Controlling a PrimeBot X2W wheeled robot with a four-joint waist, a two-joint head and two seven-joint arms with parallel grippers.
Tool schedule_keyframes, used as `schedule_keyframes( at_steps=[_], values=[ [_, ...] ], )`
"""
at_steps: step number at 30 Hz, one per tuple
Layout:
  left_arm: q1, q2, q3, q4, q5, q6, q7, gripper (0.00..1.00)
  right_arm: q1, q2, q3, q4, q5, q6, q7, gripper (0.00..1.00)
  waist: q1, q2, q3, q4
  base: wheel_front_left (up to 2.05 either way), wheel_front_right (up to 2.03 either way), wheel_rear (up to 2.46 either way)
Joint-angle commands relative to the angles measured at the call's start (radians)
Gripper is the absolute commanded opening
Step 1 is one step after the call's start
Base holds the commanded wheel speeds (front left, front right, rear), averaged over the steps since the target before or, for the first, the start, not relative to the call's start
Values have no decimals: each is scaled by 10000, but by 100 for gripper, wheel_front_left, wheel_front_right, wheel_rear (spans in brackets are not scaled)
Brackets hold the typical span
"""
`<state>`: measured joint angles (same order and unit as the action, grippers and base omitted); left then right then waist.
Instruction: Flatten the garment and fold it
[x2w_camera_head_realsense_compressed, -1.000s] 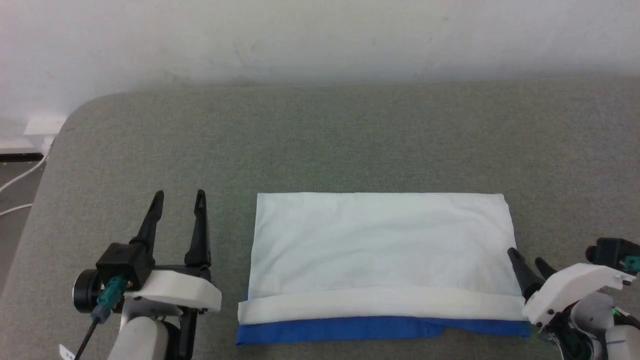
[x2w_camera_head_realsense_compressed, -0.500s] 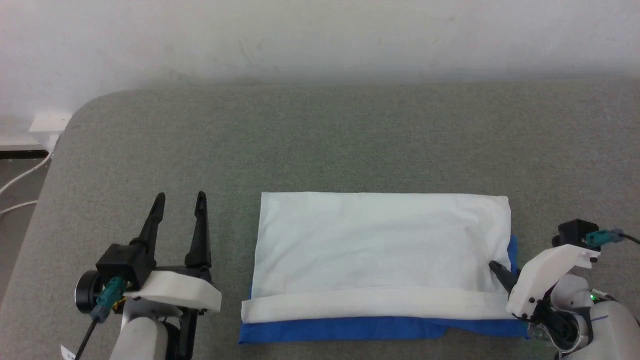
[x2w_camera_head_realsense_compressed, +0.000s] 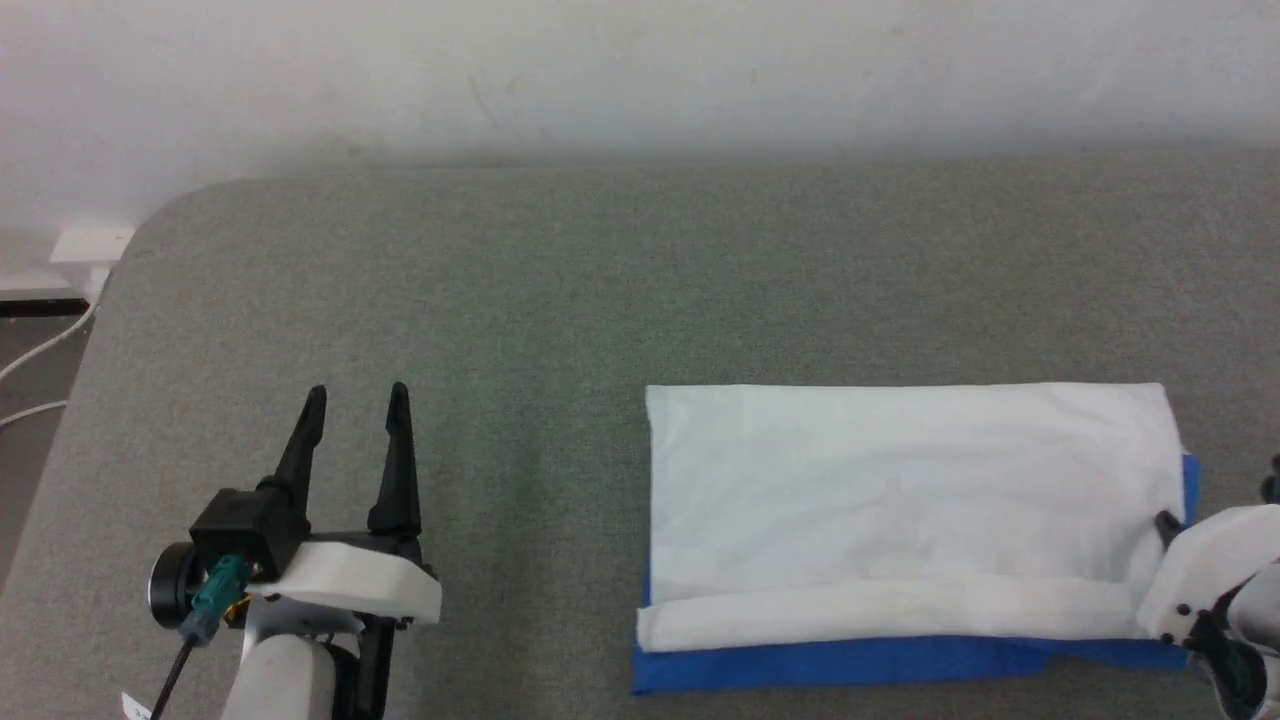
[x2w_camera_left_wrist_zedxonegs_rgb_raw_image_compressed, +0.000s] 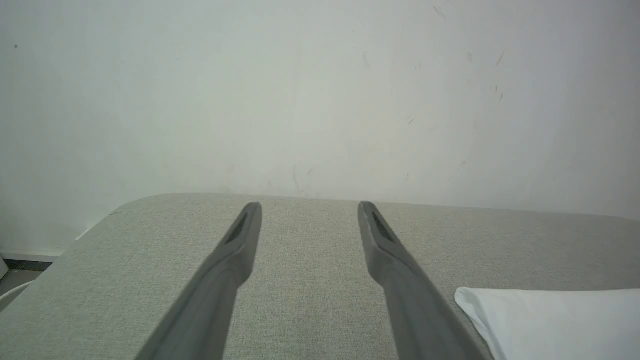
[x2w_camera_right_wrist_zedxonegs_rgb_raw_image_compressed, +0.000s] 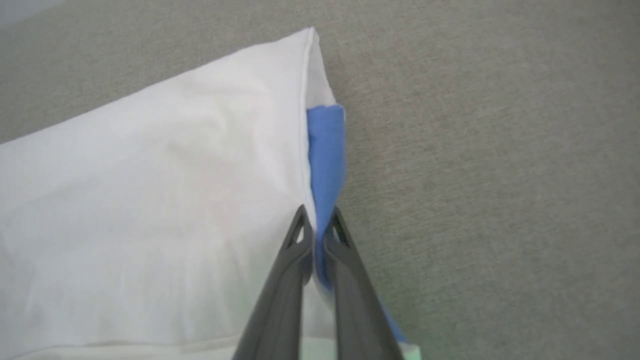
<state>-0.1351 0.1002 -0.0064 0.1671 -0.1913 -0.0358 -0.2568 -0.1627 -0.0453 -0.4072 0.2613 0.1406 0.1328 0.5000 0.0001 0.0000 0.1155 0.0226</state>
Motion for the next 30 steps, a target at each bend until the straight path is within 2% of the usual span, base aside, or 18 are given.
schedule_keyframes(
  at_steps=[1,5,10,11,17,21,25,30],
  values=[
    [-110,-56,63,-10,100,-104,-49,100,99,-49,-337,-222,-449,-21,-28,0,-1,0,14,1,0,0,0],
    [-123,-86,113,27,141,-186,-49,100,245,-49,-599,-597,-800,-21,199,0,-1,0,20,19,0,0,0],
    [-86,-148,195,63,253,-283,-49,100,832,-49,216,-2135,-689,-21,780,0,-1,0,-56,87,0,0,0],
    [-86,-148,195,63,253,-283,-49,100,832,-49,216,-2135,-689,-21,780,0,-1,0,-56,87,0,0,0],
    [-20,-189,270,73,352,-357,-49,100,1520,-49,2166,-5087,-111,-21,1887,0,-1,0,-133,127,0,0,0],
    [-65,-230,238,84,404,-400,-49,100,1539,-49,3771,-6247,-294,-21,2533,0,-1,0,-108,208,0,0,0],
    [-187,-276,187,111,424,-446,-49,100,1042,-49,5304,-6147,-554,-21,2901,0,-1,0,3,338,0,0,0],
    [-380,-328,132,156,416,-524,-49,100,27,-51,6779,-4783,-582,-21,2923,0,-1,0,258,598,0,0,0]
  ],
)
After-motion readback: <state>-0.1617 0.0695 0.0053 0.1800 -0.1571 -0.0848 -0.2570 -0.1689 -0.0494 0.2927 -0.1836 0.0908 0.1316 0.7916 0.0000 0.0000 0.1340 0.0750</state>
